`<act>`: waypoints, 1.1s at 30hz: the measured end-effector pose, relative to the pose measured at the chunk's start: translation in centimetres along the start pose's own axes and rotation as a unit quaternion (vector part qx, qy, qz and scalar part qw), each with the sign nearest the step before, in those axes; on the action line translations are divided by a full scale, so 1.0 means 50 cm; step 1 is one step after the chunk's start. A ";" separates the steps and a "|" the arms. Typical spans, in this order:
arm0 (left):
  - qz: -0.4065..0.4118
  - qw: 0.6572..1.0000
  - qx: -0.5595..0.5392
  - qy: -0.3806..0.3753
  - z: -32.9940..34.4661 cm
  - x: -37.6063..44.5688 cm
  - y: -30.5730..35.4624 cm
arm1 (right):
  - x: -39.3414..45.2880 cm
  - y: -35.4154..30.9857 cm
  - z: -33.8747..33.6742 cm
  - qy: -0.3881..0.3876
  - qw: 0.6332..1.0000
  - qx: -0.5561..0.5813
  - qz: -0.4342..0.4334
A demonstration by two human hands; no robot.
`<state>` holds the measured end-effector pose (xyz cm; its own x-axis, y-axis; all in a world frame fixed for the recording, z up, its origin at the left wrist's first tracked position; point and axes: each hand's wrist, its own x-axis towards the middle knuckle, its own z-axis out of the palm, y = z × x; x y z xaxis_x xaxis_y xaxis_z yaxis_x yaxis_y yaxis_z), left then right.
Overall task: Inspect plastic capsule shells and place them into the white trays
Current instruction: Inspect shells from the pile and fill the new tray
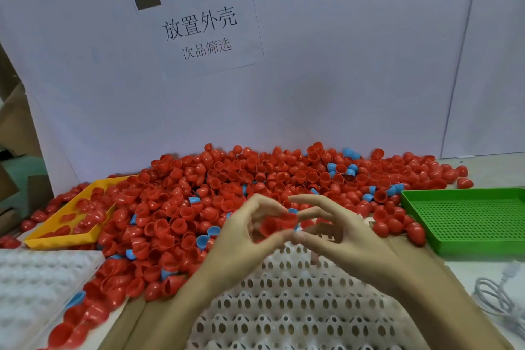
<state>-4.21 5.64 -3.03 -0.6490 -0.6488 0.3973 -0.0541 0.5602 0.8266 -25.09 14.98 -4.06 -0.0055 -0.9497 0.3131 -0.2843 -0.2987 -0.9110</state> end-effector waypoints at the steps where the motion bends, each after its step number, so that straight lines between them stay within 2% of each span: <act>1: 0.024 0.999 0.033 0.009 0.012 -0.014 0.004 | -0.002 -0.005 0.005 -0.004 1.000 -0.003 -0.011; 6: 0.061 0.994 0.068 0.056 0.026 -0.038 -0.001 | -0.006 -0.012 0.015 0.019 0.999 -0.017 -0.030; 14: 0.040 0.993 -0.073 0.080 0.020 -0.048 -0.002 | -0.005 -0.009 0.018 0.041 0.997 -0.030 -0.052; 17: 0.038 0.991 -0.061 0.115 0.016 -0.052 0.002 | -0.006 -0.011 0.015 0.051 0.997 -0.013 -0.048; 24: 0.010 0.988 -0.046 0.144 0.014 -0.055 0.004 | -0.011 -0.021 0.019 0.023 0.999 0.020 -0.018; 27: 0.029 0.991 -0.030 0.127 0.016 -0.057 0.007 | -0.012 -0.030 0.019 0.014 0.998 0.068 0.007; 33: -0.037 0.992 -0.030 0.114 0.016 -0.060 0.006 | -0.016 -0.036 0.026 -0.028 0.988 0.135 0.073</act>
<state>-2.86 8.17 -4.28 -0.4564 -0.7906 0.4083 -0.0464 0.4794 0.8764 -23.32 16.15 -3.04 0.0278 -0.9859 0.1651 -0.0187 -0.1656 -0.9860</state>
